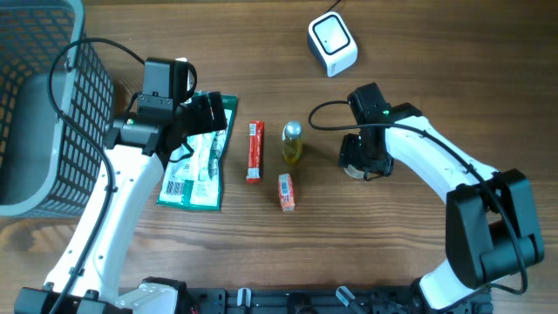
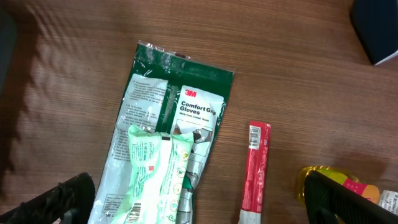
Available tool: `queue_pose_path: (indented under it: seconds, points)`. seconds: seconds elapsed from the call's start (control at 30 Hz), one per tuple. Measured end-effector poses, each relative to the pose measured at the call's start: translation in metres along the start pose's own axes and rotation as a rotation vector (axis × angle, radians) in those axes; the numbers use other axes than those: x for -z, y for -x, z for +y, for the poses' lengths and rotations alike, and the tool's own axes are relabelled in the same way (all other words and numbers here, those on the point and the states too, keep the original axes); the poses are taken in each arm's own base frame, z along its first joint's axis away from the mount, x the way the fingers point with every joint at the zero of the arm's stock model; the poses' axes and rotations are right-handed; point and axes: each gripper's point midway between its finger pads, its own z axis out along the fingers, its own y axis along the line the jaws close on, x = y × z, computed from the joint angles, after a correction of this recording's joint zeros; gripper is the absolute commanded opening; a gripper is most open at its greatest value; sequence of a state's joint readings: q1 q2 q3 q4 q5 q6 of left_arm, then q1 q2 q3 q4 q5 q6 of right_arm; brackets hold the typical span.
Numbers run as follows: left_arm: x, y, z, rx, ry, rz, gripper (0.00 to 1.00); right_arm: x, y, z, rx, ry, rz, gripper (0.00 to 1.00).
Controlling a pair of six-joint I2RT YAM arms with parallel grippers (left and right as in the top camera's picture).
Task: Scan the item barcode
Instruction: 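Close the right gripper on the green cap and grip the container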
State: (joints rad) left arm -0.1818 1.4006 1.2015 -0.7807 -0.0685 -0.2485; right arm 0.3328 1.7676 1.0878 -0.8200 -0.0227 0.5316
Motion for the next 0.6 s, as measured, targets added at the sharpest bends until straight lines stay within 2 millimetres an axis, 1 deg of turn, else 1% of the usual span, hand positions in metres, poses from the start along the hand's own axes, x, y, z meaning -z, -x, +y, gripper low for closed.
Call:
queue_pose_path:
  seconds: [0.23, 0.47, 0.6]
  points:
    - [0.000, 0.000, 0.000, 0.000, 0.000, 0.000, 1.00, 0.000, 0.000, 0.002, 0.000, 0.001, -0.003, 0.57]
    - [0.000, 0.000, 0.000, 0.000, 0.000, 0.000, 1.00, -0.001, -0.008, 0.013, 0.015, -0.038, -0.024, 0.57]
    - [0.000, 0.000, 0.000, 0.000, 0.000, 0.000, 1.00, -0.001, -0.009, 0.014, 0.008, -0.043, -0.028, 0.58]
